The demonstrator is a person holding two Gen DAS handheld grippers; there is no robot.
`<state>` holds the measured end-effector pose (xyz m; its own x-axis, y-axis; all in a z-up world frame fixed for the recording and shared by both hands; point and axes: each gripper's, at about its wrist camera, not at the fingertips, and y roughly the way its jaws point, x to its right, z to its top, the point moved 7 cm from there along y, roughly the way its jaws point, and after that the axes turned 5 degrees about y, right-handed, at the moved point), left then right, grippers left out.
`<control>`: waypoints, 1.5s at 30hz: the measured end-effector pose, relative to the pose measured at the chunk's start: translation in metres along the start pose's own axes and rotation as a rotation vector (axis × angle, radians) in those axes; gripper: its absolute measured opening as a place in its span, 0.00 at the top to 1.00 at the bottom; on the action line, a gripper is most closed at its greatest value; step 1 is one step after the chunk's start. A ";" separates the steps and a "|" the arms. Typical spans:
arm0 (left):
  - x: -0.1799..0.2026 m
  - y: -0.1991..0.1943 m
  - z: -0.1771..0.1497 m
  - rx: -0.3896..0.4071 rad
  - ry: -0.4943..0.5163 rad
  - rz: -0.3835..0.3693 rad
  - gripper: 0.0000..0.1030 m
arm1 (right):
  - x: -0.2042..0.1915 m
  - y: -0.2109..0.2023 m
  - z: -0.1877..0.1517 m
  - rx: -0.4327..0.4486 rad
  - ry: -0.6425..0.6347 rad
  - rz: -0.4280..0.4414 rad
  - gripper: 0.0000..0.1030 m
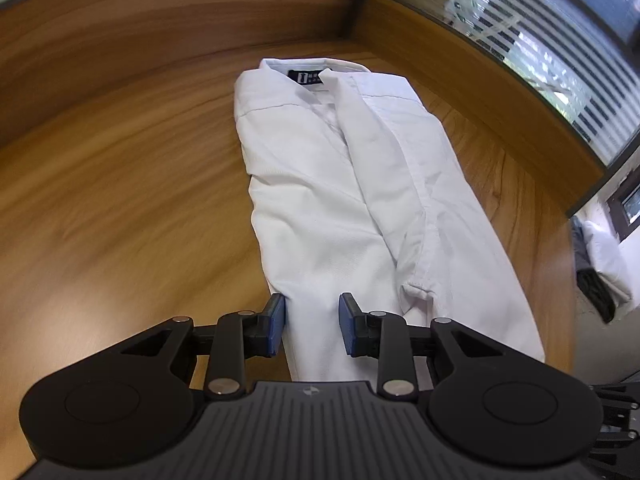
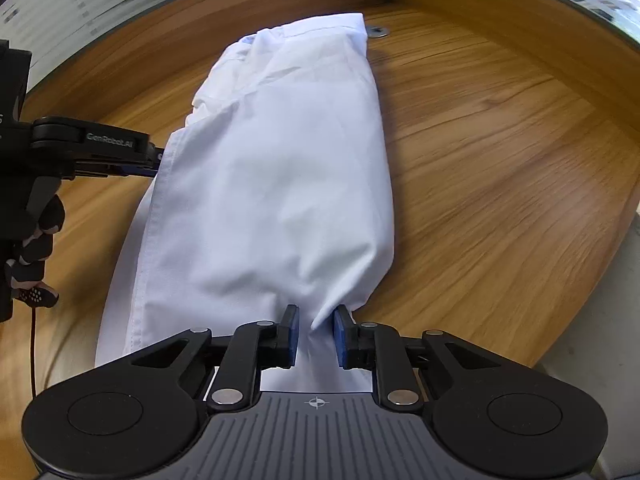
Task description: Fold clothes
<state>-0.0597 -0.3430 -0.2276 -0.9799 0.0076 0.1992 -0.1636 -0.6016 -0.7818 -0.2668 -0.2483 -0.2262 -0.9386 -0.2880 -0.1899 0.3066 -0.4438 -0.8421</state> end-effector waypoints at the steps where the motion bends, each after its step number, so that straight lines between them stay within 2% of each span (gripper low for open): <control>1: 0.001 0.006 0.007 0.002 0.002 0.004 0.69 | 0.003 0.003 0.006 0.007 0.013 -0.006 0.82; 16: 0.008 0.109 0.143 0.038 0.035 0.055 0.70 | 0.045 0.072 0.137 0.072 0.143 0.000 0.83; 21: 0.004 0.127 0.167 0.049 0.055 0.041 0.70 | 0.056 0.093 0.174 0.087 0.164 0.004 0.82; 23: 0.002 0.122 0.165 0.055 0.056 0.037 0.69 | 0.059 0.097 0.181 0.081 0.164 0.009 0.82; 25: 0.003 0.115 0.160 0.067 0.051 0.026 0.64 | 0.060 0.100 0.185 0.077 0.165 0.014 0.82; 27: 0.001 0.103 0.154 0.085 0.050 0.019 0.54 | 0.060 0.095 0.184 0.084 0.169 0.012 0.82; 29: 0.000 0.090 0.150 0.095 0.052 0.011 0.52 | 0.061 0.089 0.183 0.093 0.174 0.010 0.81; 32: 0.002 0.064 0.142 0.106 0.064 0.000 0.50 | 0.059 0.073 0.182 0.109 0.174 0.006 0.72; 36: 0.008 0.020 0.124 0.125 0.082 -0.014 0.48 | 0.050 0.039 0.176 0.136 0.126 0.009 0.65; 45: 0.022 -0.068 0.058 0.134 0.144 -0.061 0.45 | 0.030 -0.044 0.119 0.166 0.062 0.012 0.58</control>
<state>-0.0634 -0.3486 -0.1360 -0.9763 0.1559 0.1500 -0.2163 -0.6973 -0.6834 -0.2897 -0.3379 -0.1348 -0.9412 -0.2432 -0.2347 0.3348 -0.5764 -0.7454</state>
